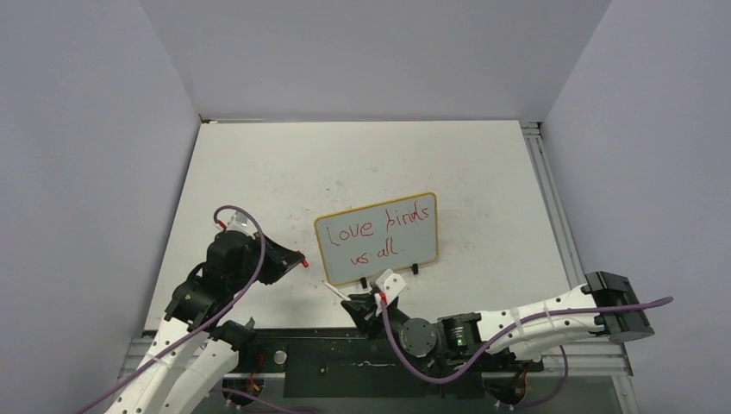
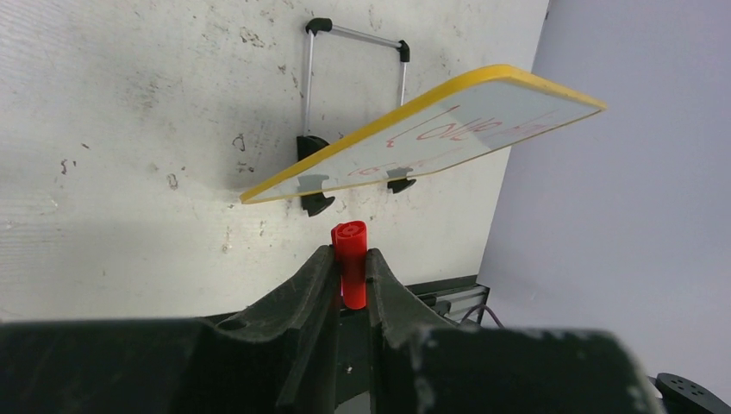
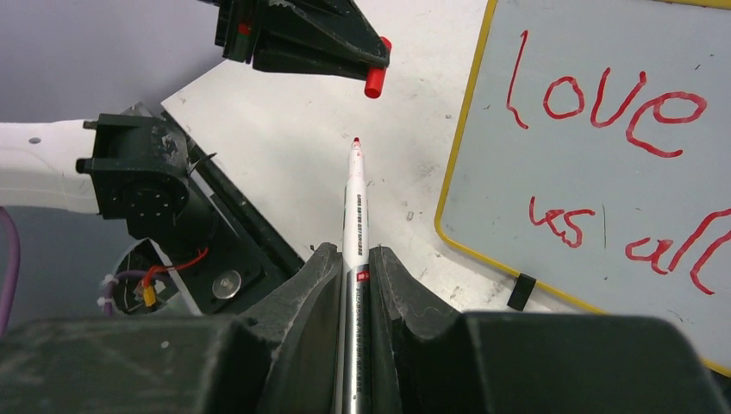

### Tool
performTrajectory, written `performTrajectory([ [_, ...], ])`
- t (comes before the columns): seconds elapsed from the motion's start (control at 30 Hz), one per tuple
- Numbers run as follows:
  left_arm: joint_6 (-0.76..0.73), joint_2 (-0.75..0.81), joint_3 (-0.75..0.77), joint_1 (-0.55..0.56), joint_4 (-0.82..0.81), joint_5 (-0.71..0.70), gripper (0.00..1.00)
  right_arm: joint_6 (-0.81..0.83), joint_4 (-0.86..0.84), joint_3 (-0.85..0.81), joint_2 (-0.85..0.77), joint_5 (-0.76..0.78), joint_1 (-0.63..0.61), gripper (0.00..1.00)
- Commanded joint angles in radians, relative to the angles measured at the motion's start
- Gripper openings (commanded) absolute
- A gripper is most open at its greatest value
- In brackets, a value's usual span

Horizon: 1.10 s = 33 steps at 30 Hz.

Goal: Write a sentence on the whiteboard
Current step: Close the whiteboard marker at the center of the board.

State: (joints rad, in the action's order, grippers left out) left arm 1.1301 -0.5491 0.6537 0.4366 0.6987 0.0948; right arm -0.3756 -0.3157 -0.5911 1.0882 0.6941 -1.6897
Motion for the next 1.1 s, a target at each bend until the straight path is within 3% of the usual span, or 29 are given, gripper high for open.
performTrajectory([
  [0.0,0.034,0.021,0.046,-0.007,-0.051,0.039,0.00,0.003,-0.124,-0.063,0.055,0.090,-0.006,0.05],
  [0.53,0.057,0.055,0.048,-0.007,-0.044,0.049,0.00,0.026,-0.137,-0.139,0.198,0.120,0.007,0.05],
  [1.07,0.055,0.067,0.034,-0.007,-0.037,0.050,0.00,0.017,-0.141,-0.154,0.233,0.104,0.051,0.05],
])
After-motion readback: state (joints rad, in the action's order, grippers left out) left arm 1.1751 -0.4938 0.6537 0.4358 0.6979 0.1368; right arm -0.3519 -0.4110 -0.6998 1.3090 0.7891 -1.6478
